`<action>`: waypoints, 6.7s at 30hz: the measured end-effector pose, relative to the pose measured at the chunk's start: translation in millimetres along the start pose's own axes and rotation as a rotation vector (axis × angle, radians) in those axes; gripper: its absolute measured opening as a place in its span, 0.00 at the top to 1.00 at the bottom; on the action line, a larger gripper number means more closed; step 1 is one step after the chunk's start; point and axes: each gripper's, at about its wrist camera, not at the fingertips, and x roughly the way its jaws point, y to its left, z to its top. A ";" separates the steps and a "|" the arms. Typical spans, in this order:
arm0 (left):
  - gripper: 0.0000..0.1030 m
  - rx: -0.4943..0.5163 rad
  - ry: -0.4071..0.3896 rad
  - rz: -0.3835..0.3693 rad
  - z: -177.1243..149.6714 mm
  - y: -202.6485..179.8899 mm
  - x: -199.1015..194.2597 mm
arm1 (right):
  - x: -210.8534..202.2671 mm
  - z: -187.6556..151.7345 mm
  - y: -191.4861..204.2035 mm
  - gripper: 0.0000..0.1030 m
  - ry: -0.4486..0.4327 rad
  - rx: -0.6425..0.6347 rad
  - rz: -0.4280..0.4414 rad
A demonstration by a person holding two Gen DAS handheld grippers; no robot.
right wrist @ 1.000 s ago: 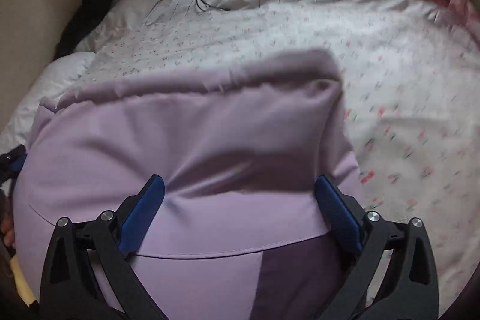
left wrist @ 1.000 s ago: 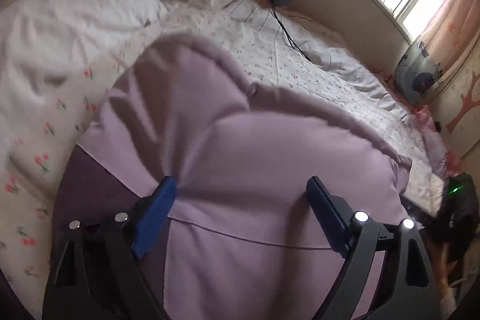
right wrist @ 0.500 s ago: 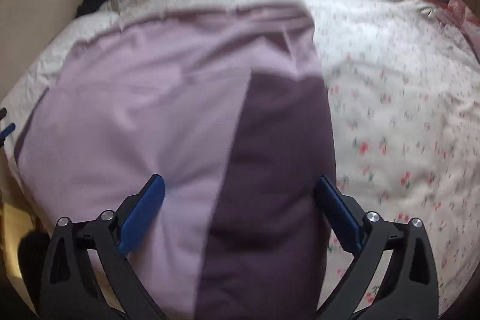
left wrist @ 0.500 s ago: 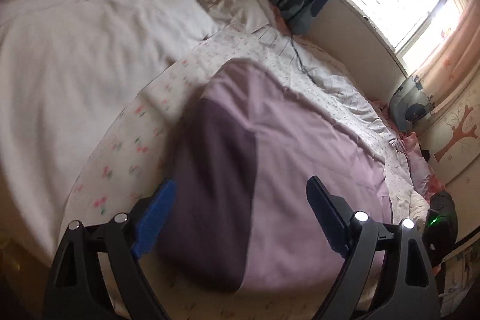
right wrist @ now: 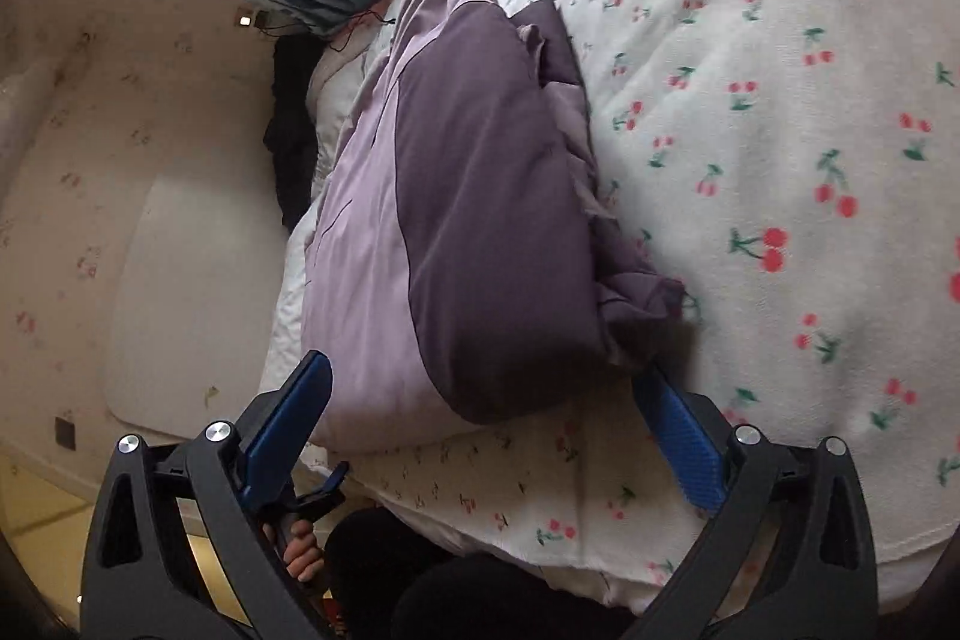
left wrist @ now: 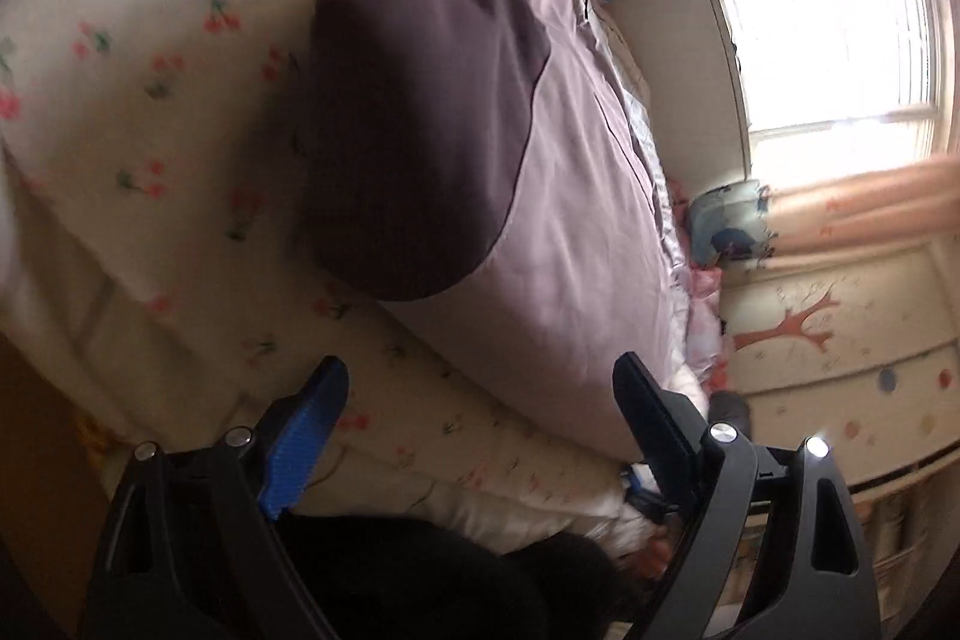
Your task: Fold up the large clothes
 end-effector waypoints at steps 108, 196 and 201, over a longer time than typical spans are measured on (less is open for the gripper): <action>0.26 -0.055 -0.246 -0.027 -43.6 36.6 -31.3 | 251.9 8.4 207.1 0.06 0.062 -0.814 -0.792; 0.32 1.107 0.144 0.271 -167.6 -318.2 242.9 | 105.9 127.8 63.6 0.06 -0.003 -0.512 -0.584; 0.28 0.651 0.019 0.170 -67.3 -268.0 165.3 | 63.9 81.0 81.3 0.06 -0.104 -0.598 -0.757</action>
